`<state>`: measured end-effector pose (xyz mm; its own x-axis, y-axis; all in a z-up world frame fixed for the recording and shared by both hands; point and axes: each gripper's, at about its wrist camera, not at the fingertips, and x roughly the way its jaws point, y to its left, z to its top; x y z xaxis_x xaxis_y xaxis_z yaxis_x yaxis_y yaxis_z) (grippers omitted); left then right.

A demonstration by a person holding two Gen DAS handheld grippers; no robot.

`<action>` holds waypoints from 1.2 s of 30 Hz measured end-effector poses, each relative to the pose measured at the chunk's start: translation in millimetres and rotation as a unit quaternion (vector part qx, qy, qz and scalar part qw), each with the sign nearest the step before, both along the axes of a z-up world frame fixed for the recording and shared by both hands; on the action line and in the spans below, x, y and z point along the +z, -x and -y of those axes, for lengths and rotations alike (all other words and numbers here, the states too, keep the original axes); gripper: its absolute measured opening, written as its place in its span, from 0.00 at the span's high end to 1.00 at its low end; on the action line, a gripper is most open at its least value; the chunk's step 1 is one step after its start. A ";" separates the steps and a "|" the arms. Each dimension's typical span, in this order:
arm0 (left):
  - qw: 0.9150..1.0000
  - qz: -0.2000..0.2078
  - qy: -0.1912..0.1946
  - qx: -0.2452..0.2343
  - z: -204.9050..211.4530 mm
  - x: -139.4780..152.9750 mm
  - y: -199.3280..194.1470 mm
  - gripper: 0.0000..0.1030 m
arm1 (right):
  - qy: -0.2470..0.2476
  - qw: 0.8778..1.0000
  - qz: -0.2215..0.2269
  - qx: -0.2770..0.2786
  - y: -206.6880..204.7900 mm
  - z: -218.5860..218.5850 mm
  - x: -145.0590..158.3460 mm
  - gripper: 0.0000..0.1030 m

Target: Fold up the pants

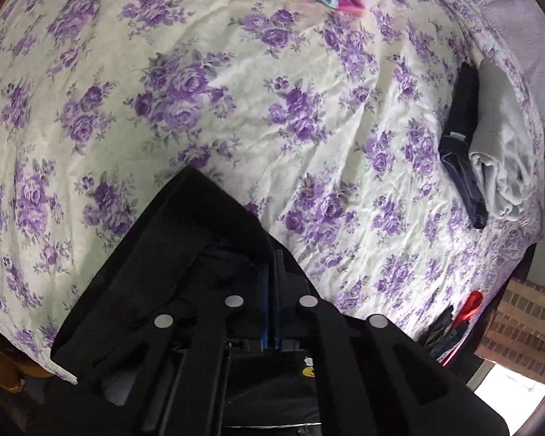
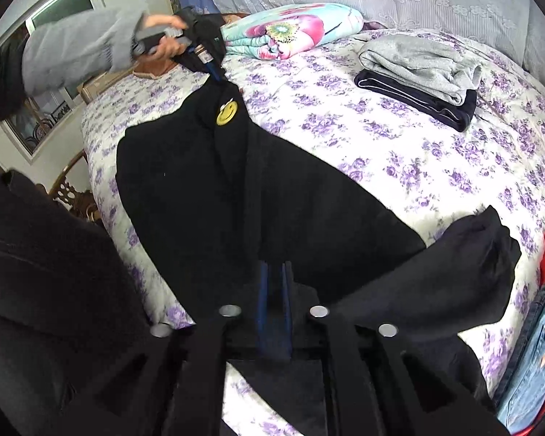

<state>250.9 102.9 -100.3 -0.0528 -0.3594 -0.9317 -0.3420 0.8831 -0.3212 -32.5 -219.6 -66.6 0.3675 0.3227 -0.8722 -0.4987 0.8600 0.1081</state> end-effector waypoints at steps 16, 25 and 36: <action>0.984 0.085 0.127 0.087 -95.8 33.5 134.3 0.99 | 0.120 0.989 -0.005 0.085 13.0 -80.8 -57.9 0.41; 0.979 0.094 0.150 0.098 -115.2 27.0 170.0 0.99 | 0.198 0.973 0.034 0.114 18.8 -90.0 -65.7 0.97; 0.990 0.088 0.099 0.045 -112.6 -13.5 250.7 0.99 | 0.178 0.980 -0.043 0.083 61.9 -65.0 -47.0 0.97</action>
